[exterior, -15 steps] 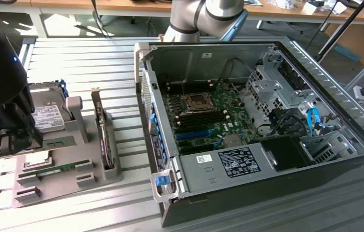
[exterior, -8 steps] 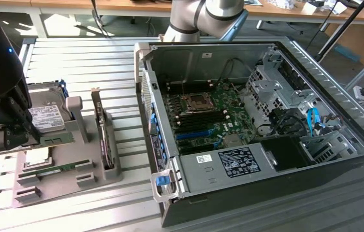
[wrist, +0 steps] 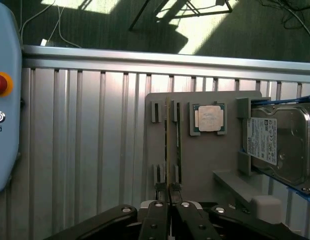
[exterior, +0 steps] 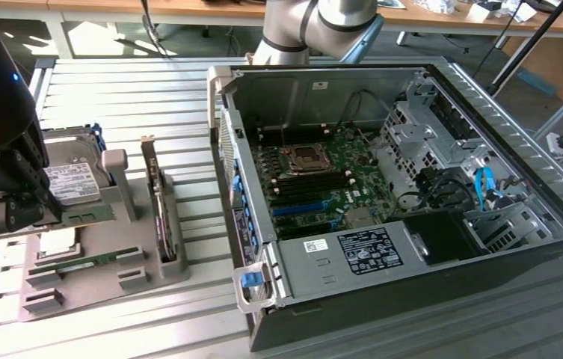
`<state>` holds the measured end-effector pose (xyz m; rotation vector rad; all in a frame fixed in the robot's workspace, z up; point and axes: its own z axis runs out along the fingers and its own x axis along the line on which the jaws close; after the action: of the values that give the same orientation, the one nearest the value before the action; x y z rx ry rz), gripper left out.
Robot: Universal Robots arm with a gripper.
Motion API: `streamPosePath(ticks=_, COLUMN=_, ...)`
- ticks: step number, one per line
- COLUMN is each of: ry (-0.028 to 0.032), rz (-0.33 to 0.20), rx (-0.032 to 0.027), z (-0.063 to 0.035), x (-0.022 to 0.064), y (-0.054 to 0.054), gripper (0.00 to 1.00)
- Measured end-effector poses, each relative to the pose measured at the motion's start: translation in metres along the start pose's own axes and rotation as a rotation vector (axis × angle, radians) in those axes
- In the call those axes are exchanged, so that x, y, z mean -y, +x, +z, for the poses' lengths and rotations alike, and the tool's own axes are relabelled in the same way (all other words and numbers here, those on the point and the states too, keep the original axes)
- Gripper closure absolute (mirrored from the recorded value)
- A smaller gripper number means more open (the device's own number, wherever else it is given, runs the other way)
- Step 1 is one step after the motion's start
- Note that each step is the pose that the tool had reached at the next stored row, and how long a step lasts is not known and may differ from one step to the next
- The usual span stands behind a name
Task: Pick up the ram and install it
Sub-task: 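Pick up the ram and move it above insertion slot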
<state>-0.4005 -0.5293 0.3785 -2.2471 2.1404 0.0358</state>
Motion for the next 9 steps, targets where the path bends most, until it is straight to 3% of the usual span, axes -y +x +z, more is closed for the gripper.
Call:
streamPosePath(ticks=4, ry=0.0003, rz=0.0, rx=0.0003, z=-0.0092, x=0.0001, y=0.0, gripper=0.88)
streamPosePath(ticks=9, ry=0.0003, rz=0.0, rx=0.0003, z=-0.0278, x=0.0003, y=-0.001, gripper=0.88)
